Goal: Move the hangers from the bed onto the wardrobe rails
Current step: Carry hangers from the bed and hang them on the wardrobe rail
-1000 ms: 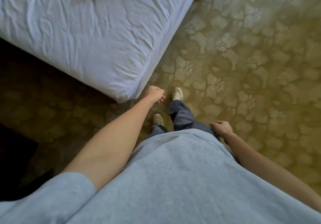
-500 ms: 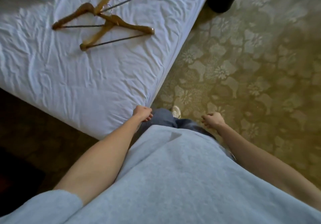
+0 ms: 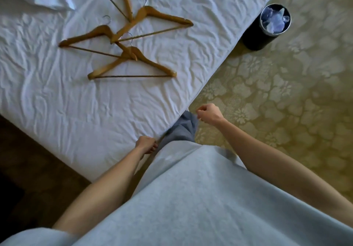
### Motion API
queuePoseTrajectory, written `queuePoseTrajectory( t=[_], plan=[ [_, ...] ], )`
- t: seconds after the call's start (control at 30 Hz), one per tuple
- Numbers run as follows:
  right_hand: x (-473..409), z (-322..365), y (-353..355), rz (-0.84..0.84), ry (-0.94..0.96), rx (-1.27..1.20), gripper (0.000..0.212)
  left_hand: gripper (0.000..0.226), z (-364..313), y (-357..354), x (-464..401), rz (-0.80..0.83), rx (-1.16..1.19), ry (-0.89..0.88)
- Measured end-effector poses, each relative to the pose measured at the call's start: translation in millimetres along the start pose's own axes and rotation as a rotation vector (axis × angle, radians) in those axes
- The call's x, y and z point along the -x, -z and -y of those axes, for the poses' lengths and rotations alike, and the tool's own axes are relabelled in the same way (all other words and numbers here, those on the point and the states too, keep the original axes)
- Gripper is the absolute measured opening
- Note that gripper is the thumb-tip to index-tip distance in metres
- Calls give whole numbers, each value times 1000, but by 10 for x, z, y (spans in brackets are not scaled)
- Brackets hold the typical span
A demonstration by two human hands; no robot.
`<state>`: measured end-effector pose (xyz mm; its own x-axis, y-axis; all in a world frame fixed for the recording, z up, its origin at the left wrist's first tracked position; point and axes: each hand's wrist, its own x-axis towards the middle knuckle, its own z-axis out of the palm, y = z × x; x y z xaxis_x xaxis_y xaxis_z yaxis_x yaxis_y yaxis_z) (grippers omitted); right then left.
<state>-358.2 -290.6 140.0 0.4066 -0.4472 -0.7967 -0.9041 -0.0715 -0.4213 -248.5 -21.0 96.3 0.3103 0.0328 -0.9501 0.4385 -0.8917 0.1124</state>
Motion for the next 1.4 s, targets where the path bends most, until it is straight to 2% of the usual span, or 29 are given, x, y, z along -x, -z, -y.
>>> queuePoseTrajectory(
  t=[0.33, 0.57, 0.77, 0.87, 1.03, 1.17, 1.3, 1.4],
  plan=[
    [-920, 326, 1179, 62, -131, 256, 23, 22, -2119, 124, -149, -13, 100, -184],
    [-1639, 746, 1747, 123, -102, 374, 23, 26, -3000, 158, -382, -45, 263, -176],
    [-2434, 1317, 1797, 288, 52, 521, 16, 20, -3284, 271, -654, -145, 417, -41],
    [-2901, 1730, 1781, 314, 126, 562, 17, 19, -3371, 421, -829, -250, 503, 9],
    [-3555, 2465, 1615, 279, 255, 580, 23, 26, -3487, 853, -1165, -445, 545, 75],
    [-3956, 2874, 1398, 182, 321, 571, 22, 25, -3631, 1197, -1469, -601, 508, 114],
    [-4299, 3039, 1190, 93, 345, 580, 29, 23, -3696, 1482, -1856, -700, 462, 137],
    [-4496, 3015, 1040, 24, 373, 609, 37, 39, -3708, 1624, -2153, -735, 336, 147]
  ],
)
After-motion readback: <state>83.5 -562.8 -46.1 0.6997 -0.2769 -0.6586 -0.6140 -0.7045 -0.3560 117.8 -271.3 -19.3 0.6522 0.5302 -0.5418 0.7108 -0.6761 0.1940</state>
